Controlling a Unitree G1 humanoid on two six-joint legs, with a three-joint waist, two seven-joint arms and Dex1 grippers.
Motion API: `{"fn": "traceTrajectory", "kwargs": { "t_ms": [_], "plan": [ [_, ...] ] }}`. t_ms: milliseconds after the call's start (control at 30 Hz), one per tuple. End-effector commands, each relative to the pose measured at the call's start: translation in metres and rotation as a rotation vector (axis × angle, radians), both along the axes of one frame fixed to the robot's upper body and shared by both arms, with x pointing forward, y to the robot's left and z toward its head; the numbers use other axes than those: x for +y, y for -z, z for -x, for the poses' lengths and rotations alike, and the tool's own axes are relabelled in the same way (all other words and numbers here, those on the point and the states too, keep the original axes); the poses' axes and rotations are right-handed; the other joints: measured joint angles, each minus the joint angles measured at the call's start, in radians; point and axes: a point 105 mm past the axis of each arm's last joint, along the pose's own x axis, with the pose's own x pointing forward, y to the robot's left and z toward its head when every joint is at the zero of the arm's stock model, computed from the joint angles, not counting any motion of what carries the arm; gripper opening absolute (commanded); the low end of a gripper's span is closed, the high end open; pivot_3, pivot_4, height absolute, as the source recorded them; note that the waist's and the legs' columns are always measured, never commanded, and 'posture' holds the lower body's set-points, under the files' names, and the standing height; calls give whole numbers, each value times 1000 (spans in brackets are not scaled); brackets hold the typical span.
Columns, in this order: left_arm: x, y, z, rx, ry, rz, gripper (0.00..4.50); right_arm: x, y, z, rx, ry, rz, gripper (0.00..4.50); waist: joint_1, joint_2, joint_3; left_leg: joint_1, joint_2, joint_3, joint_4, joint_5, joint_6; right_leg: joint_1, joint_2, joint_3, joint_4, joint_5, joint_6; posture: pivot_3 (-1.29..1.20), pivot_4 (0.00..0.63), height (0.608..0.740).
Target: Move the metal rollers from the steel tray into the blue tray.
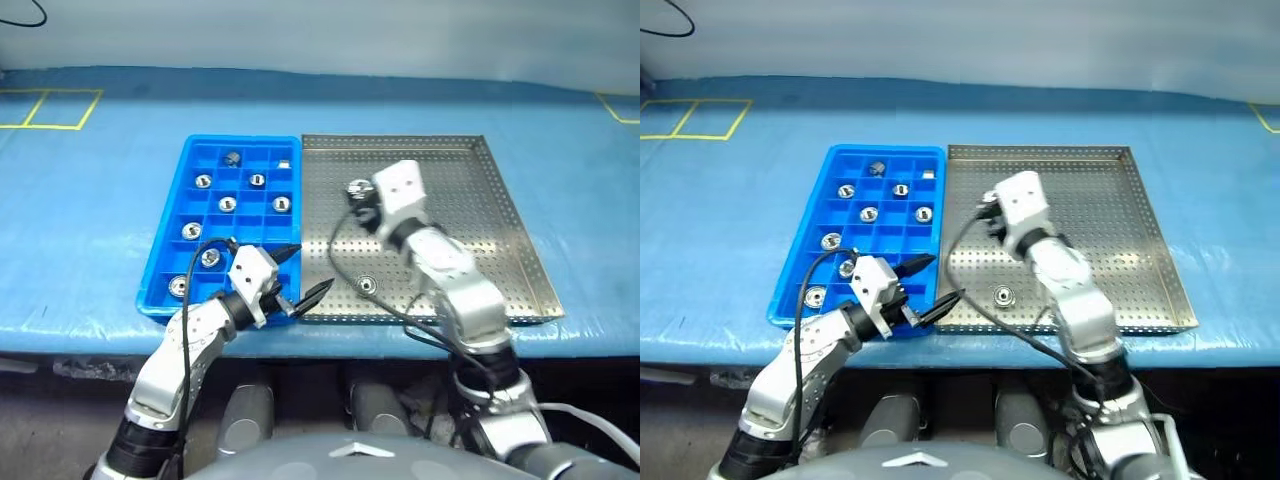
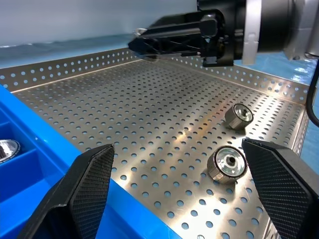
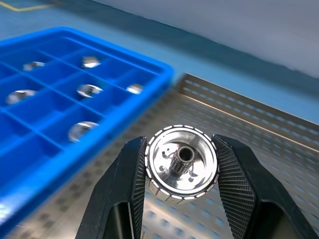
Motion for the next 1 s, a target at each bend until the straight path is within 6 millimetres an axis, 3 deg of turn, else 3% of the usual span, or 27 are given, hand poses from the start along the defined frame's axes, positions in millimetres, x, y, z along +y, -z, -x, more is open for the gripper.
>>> {"fn": "traceTrajectory", "kwargs": {
  "t_ms": [33, 233, 700, 1000],
  "plan": [
    [2, -13, 4, -56, -6, 24, 4500, 27, -6, 5, -37, -129, -16, 1705, 19, -1, 0, 0, 1, -1, -1, 0, 0, 0, 1, -1, 0, -1, -1, 169, 150, 740],
    [11, -11, 9, -51, -63, 33, 4500, 53, -6, 12, -21, -270, -62, 1705, 53, -1, 0, -2, -4, -1, -5, 0, -1, -1, -5, -1, -2, -2, -1, 222, 150, 740],
    [47, -15, 20, -69, -278, 13, 4500, 67, 6, 0, 35, -312, -83, 1705, 91, -2, 1, -1, -3, -2, -8, 1, -2, -2, -3, -3, -1, -4, -2, 342, 150, 740],
    [52, -15, 25, -68, -315, 7, 4500, 66, 26, -12, 98, -281, -76, 1705, 129, -2, 1, -1, -3, -1, -9, 1, -2, -2, -3, -3, -1, -4, -2, 387, 150, 740]
  ]
}}
